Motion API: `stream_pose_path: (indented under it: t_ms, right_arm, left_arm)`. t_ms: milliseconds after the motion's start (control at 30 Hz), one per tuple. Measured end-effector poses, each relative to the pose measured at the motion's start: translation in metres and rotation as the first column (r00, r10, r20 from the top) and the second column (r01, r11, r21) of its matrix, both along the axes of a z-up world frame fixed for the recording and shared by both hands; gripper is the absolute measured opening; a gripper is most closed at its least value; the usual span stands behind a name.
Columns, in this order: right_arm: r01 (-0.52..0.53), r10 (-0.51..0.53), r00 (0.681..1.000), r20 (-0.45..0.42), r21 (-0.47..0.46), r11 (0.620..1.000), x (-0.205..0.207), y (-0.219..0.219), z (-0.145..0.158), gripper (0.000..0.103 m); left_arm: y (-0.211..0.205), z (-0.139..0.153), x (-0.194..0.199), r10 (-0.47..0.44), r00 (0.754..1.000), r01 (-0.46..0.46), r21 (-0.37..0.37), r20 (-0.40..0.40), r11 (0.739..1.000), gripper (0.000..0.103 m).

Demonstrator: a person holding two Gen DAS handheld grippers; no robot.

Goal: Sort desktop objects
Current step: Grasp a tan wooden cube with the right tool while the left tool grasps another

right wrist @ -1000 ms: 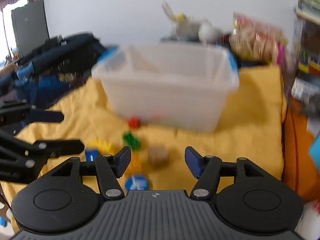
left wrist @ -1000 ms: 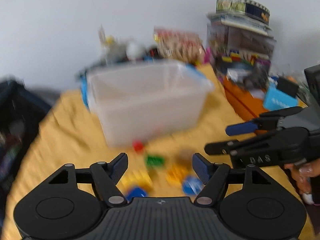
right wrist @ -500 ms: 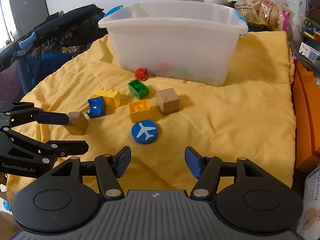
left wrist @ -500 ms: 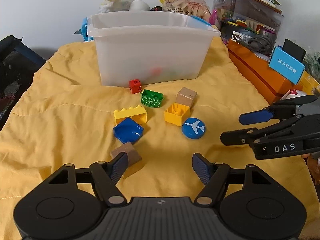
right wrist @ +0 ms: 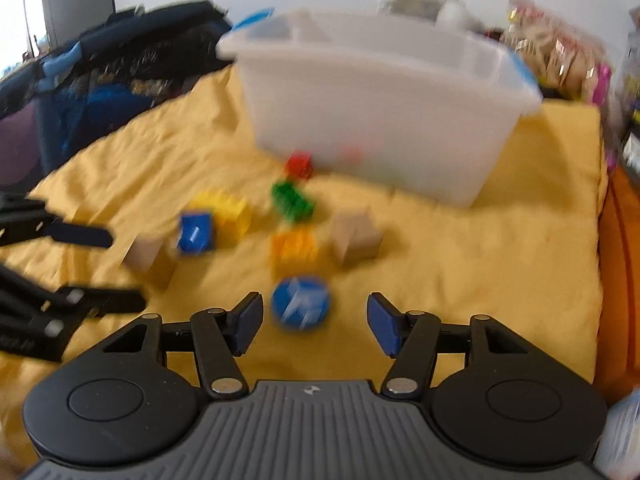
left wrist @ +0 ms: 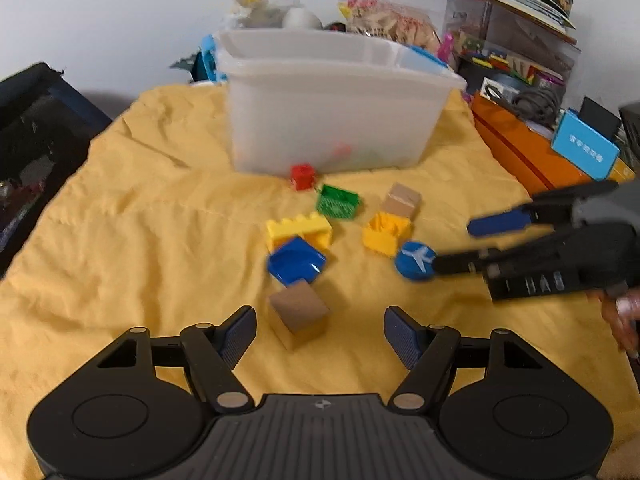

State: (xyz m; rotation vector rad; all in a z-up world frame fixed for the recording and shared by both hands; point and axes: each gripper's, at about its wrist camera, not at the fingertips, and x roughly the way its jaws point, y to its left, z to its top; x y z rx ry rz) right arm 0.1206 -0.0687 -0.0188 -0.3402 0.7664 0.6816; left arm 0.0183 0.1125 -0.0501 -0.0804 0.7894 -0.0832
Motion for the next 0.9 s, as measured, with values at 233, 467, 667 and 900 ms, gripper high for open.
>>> stream_pose_path:
  t_ms: [233,467,667,900]
  right_arm:
    - [0.048,-0.048,0.998,0.043,-0.021,0.999,0.049,0.016,-0.007,0.052]
    - [0.019,-0.020,0.999,-0.030,-0.031,0.999,0.058,0.025,-0.028,0.037]
    - [0.028,-0.029,0.998,-0.050,-0.008,1.000,0.042,0.003,-0.012,0.035]
    - [0.042,-0.042,0.994,-0.098,-0.001,0.999,0.005,-0.030,-0.004,0.035]
  left_arm:
    - [-0.007,-0.014,0.021,0.018,0.999,-0.016,0.034,-0.051,0.999,0.072]
    - [-0.008,-0.024,0.031,0.043,0.994,-0.040,0.036,-0.099,0.999,0.040]
    - [-0.009,-0.021,0.025,0.008,0.996,-0.007,0.013,-0.091,1.000,0.039]
    - [-0.033,-0.016,0.004,-0.121,0.987,0.121,-0.007,-0.107,0.993,0.039]
